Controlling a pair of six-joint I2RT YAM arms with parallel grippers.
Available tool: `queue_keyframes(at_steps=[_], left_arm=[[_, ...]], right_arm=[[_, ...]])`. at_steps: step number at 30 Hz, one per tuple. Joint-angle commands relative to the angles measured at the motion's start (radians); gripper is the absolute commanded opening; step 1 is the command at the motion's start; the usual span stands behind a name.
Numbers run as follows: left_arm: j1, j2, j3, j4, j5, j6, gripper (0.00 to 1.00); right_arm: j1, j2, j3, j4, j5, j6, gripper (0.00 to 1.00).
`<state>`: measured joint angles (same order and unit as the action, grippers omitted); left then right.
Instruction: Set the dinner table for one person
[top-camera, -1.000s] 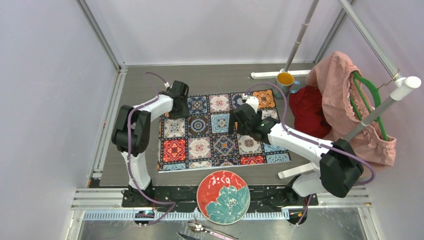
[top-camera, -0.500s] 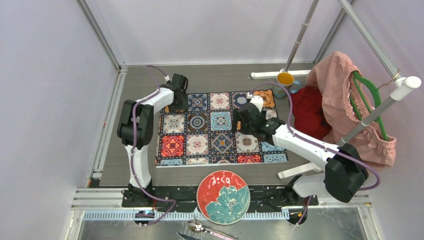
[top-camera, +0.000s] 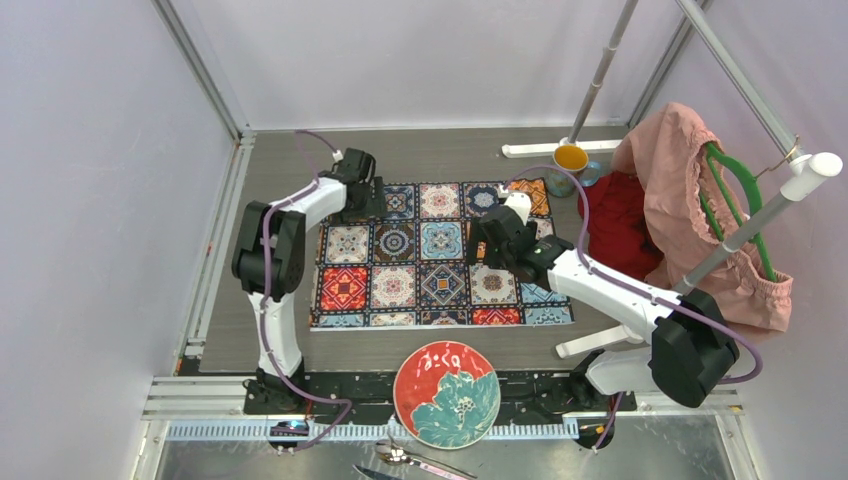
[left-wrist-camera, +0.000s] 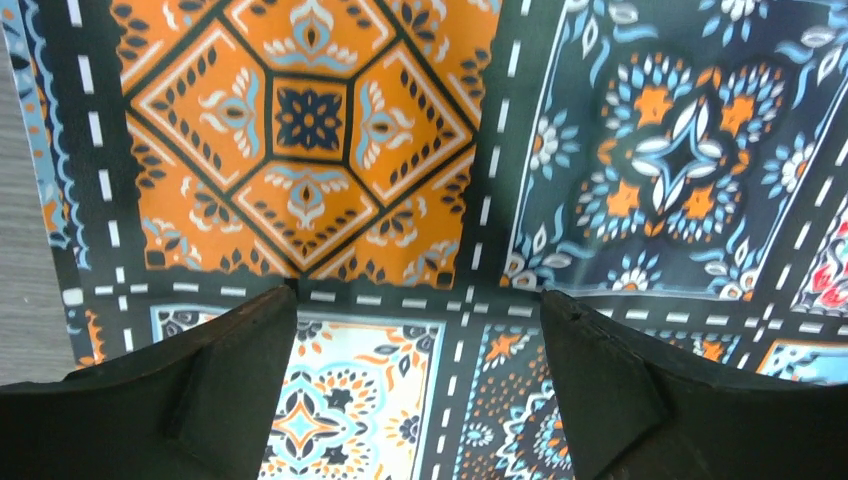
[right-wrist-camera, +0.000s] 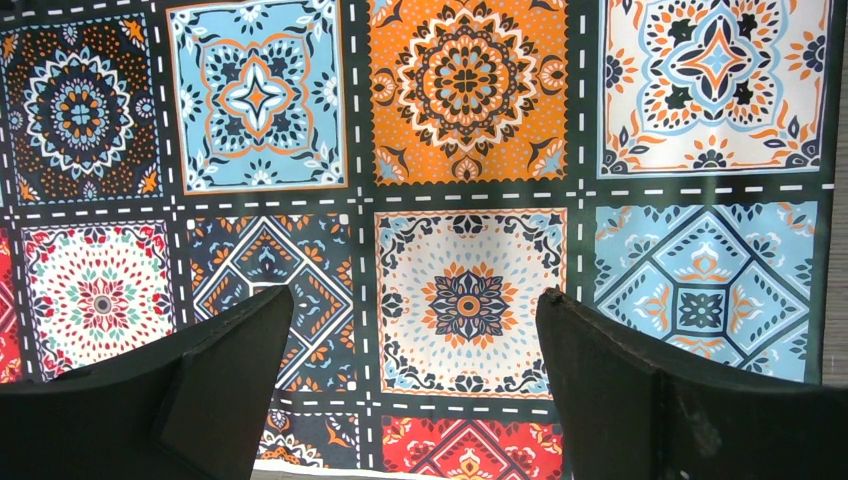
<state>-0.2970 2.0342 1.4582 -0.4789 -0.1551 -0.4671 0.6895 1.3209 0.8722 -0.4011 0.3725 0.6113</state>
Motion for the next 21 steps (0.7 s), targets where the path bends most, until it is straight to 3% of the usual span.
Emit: queue_keyframes(at_steps=[1,15,21], left_arm=[[-0.014,-0.137,-0.061,0.048,0.014,0.028,0.98],[-0.089,-0.537,-0.287,0.167,0.018,0.06,1.0],[-0.103,-0.631,-0.325,0.194,0.032,0.083,1.0]], right_arm=[[-0.005,-0.012,0.0,0.009,0.012,-0.003,0.98],[-0.01,-0.029,-0.012,-0.014,0.074,-0.013,1.0],[-0.011,-0.04,-0.013,-0.01,0.069,-0.017,0.99]])
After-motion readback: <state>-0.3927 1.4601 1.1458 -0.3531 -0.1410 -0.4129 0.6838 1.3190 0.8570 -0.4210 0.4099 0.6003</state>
